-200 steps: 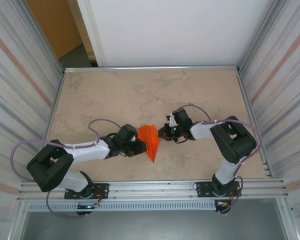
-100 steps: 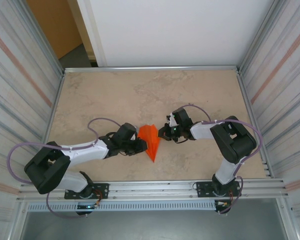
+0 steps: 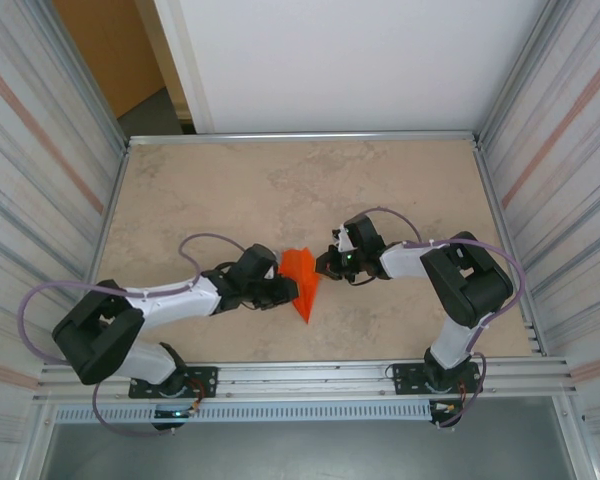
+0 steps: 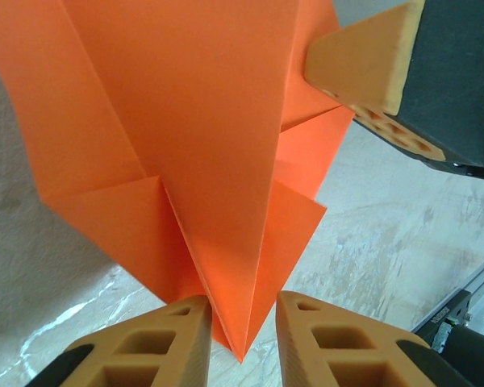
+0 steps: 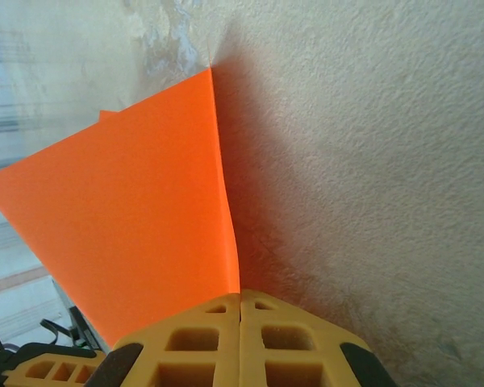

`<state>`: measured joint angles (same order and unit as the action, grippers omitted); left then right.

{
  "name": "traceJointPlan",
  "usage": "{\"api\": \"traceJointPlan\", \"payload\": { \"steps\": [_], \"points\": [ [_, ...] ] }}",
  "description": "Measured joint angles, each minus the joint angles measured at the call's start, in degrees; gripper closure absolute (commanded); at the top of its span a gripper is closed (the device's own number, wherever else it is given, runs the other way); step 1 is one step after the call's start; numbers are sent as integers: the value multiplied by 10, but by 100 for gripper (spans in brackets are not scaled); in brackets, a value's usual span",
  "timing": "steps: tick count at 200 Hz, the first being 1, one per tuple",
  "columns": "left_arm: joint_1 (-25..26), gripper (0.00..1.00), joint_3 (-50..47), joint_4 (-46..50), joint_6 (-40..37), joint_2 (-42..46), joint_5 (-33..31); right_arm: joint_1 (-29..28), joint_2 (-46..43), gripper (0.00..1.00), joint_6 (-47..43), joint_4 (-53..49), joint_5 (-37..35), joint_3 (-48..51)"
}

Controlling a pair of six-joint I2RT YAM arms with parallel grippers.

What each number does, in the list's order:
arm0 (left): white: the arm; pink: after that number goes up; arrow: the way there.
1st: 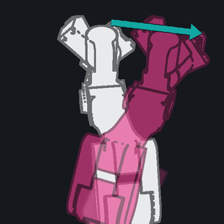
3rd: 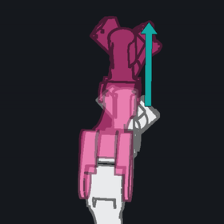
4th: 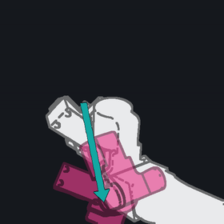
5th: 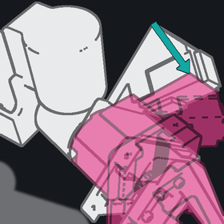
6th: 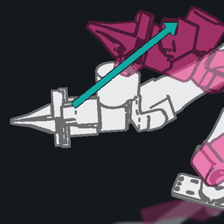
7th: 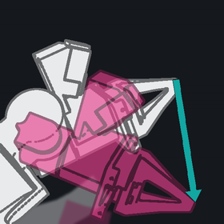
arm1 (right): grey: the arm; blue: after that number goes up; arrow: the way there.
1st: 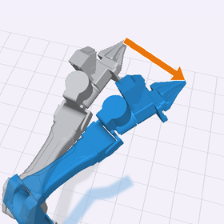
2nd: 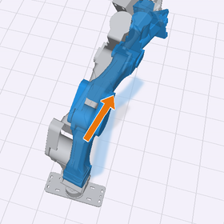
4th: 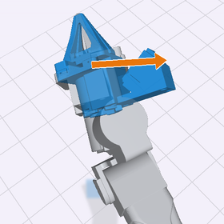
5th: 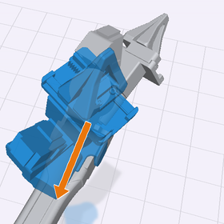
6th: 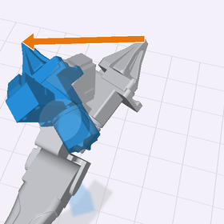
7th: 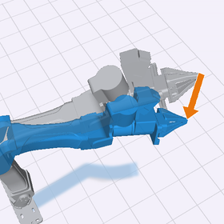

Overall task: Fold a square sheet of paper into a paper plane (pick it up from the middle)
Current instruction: Move a paper plane to the center of the table.

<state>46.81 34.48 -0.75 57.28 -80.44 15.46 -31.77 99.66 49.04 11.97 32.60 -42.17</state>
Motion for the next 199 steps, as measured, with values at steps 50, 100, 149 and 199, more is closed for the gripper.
{"api": "traceJointPlan", "payload": {
  "steps": [50,100,149,199],
  "points": [
    [0,61,16,-2,-1,-34,3,-7,-2,95,0,-6,0,-7],
    [2,56,19,-12,0,-39,11,-27,-16,95,0,-34,-9,-31],
    [2,55,20,-12,0,-50,12,-43,-23,96,0,-65,-28,-42],
    [2,47,20,-12,0,-51,12,-50,-25,96,0,-87,-42,-52]
  ]
}}
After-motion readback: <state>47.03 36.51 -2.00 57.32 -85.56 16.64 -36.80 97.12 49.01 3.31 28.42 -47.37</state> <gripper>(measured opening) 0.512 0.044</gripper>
